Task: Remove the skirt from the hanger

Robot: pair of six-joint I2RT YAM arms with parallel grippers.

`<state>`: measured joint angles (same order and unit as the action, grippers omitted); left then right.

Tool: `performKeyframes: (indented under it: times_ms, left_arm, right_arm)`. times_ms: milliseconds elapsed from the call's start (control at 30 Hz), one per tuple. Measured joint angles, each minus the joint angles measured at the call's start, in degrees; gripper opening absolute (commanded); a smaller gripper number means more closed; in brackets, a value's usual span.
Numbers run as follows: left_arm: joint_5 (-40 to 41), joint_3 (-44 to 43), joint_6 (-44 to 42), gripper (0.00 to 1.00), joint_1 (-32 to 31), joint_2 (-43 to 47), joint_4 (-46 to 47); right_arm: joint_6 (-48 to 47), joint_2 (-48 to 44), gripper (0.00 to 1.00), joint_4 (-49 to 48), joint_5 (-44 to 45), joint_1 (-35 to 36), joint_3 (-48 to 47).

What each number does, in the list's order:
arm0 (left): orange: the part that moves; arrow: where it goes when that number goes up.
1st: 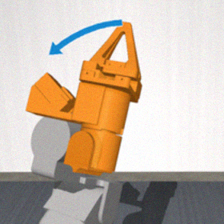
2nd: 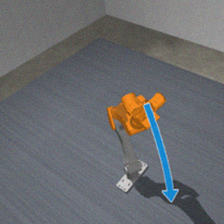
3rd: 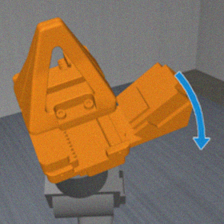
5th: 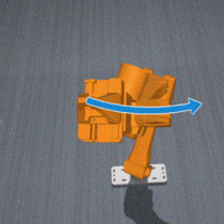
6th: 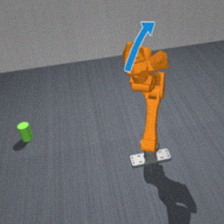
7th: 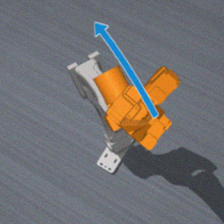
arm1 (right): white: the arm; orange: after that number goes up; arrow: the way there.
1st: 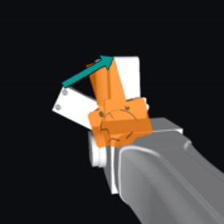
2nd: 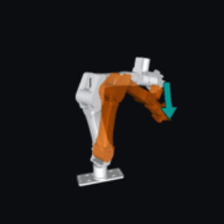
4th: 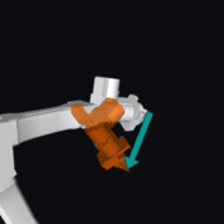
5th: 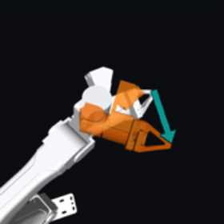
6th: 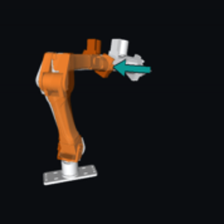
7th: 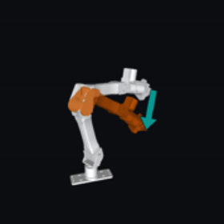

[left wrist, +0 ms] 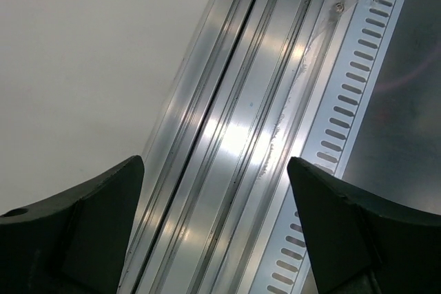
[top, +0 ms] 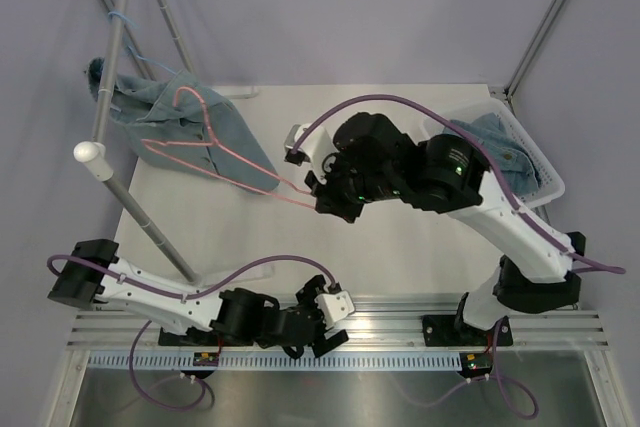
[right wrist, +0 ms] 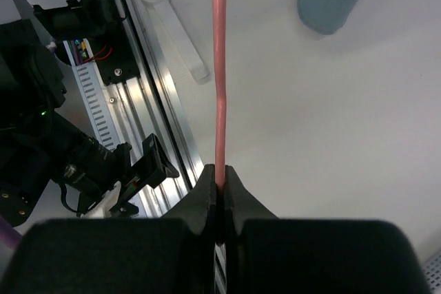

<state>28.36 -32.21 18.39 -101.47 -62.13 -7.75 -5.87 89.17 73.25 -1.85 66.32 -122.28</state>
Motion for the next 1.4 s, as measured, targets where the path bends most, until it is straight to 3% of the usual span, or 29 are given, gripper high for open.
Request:
performKeyframes:
  times_ms: [167,233,633,967,1400]
  left_arm:
    - [1.1,0.0,1.2,0.89,-0.3,0.7,0.1]
    - [1.6,0.0,2.1,0.89,-0.7,0.7,0.0]
    - [2.7,3.4,7.6,0.9,-2.4,0.9,-0.3]
    - [3.1,1.7,7.4,0.9,-2.4,-5.2,-2.0]
    - [3.1,0.7,7.0,0.9,-2.4,-7.1,-2.0]
  right_arm:
    - [-4.3,14.7,0.0,2.2,-3.4,-0.2,-19.6]
    - [-5.6,18.2,0.0,2.1,-4.6,-0.6,-22.2]
    - [-10.1,24.8,0.0,0.7,-7.8,-1.9,-24.8]
    - [-10.7,24.4,0.0,-6.0,-1.6,-1.9,-19.5]
    - [-10.0,19.0,0.0,-9.1,-0.4,-1.8,-18.6]
